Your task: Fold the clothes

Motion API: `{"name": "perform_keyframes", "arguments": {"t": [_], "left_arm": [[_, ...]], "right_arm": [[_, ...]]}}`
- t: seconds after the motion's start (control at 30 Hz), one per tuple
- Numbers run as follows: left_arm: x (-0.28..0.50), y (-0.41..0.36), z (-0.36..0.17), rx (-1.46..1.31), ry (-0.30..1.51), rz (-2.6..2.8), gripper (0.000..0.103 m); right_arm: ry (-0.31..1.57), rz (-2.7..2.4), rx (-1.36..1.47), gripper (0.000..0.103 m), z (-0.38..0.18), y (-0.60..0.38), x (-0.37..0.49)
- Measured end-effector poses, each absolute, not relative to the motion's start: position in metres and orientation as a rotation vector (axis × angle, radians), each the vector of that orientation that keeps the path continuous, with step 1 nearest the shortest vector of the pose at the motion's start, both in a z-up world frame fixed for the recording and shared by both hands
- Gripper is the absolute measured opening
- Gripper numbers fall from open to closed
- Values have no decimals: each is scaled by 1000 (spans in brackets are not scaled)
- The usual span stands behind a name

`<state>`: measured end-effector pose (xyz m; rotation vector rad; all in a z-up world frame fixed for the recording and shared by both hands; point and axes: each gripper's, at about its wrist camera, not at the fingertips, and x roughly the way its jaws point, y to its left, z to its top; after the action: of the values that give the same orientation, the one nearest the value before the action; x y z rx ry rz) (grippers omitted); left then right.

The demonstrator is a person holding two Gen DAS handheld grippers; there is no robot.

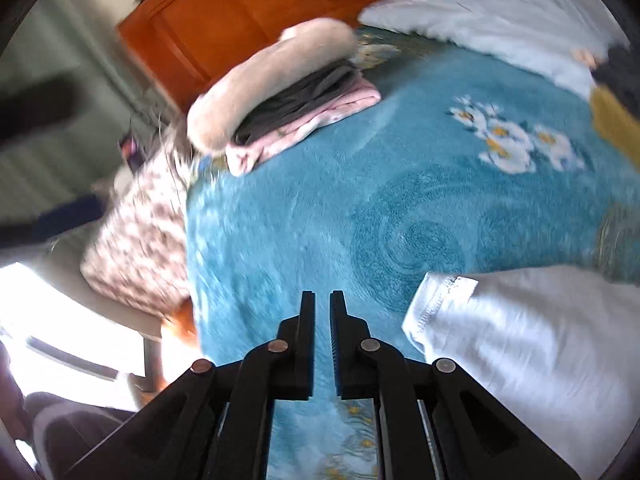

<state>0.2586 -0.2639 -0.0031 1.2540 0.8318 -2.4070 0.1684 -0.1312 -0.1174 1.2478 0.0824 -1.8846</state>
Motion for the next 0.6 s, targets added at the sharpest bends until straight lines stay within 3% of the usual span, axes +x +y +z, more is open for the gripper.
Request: {"name": "perform_keyframes", "arguments": {"t": [0.17,0.2,0.27,0.43,0.6], "left_arm": [[232,-244,-45,1365,874,-2380,102],[225,-238,-54,1390,876,-2379,102],[210,-223,-68,1448,880,-2377,101],[171,-183,-110,1556,815,-2383,101],[168,-179,-151,1607,716,-2330,99]], "right_arm": [[32,-2159,1280,20,-112,-28,137],[12,-2240,1299,31,-111,1,128],[-53,-2405,1354,41,-111,61,110],[-331,-2609,1573,41,-130,174,82],[-475,-2542,1600,41,-144,184,72]]}}
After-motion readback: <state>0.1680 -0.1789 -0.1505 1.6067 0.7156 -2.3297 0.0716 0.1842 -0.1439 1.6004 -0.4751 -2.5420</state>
